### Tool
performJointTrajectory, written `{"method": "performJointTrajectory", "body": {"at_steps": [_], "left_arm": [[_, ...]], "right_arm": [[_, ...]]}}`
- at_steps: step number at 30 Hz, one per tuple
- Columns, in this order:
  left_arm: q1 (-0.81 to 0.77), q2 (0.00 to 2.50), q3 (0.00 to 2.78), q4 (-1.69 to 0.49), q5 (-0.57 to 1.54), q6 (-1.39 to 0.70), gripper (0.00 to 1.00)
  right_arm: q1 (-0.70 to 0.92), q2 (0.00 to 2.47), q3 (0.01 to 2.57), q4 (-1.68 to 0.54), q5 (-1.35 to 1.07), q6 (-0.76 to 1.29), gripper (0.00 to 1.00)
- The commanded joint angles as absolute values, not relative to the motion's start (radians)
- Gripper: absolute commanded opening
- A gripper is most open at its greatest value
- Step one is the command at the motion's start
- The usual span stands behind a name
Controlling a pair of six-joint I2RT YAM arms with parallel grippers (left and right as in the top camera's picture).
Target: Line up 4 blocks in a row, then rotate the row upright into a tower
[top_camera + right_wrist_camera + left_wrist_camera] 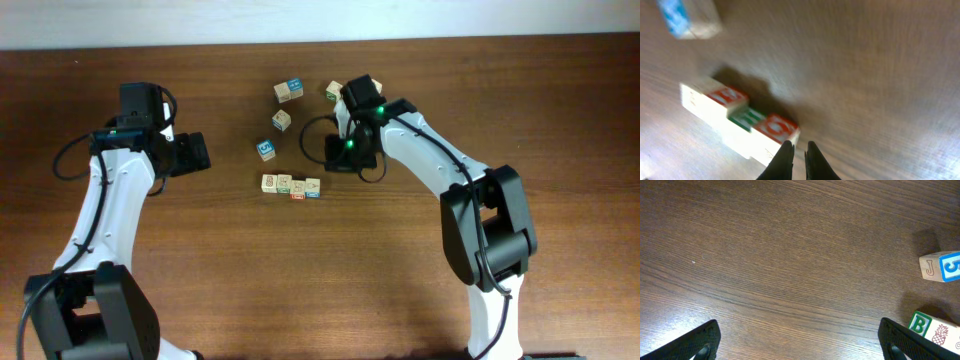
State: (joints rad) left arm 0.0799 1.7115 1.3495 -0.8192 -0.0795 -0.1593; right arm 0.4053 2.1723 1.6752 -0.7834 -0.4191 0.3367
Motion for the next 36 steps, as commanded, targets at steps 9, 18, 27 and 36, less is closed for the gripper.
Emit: {"method": "performJointTrajectory", "body": {"at_steps": [9, 18, 27, 36], "left_arm": [[0.081, 1.715, 1.362, -0.817, -0.084, -0.171, 0.99], [0.081, 1.715, 1.362, -0.817, -0.084, -0.171, 0.99], [0.083, 1.715, 1.362, -0.817, -0.084, -0.171, 0.99], [0.081, 1.715, 1.362, -0.817, -0.084, -0.171, 0.99]], "right_arm": [[0.643, 2.201, 1.732, -0.434, -0.105, 0.331, 0.11], [0.661, 2.297, 1.732, -0.380, -0.067, 0.402, 0.10], [0.680, 2.311, 1.726, -0.419, -0.082, 0.402, 0.10], [0.690, 2.312, 1.726, -0.457, -0.123, 0.402, 0.09]]}}
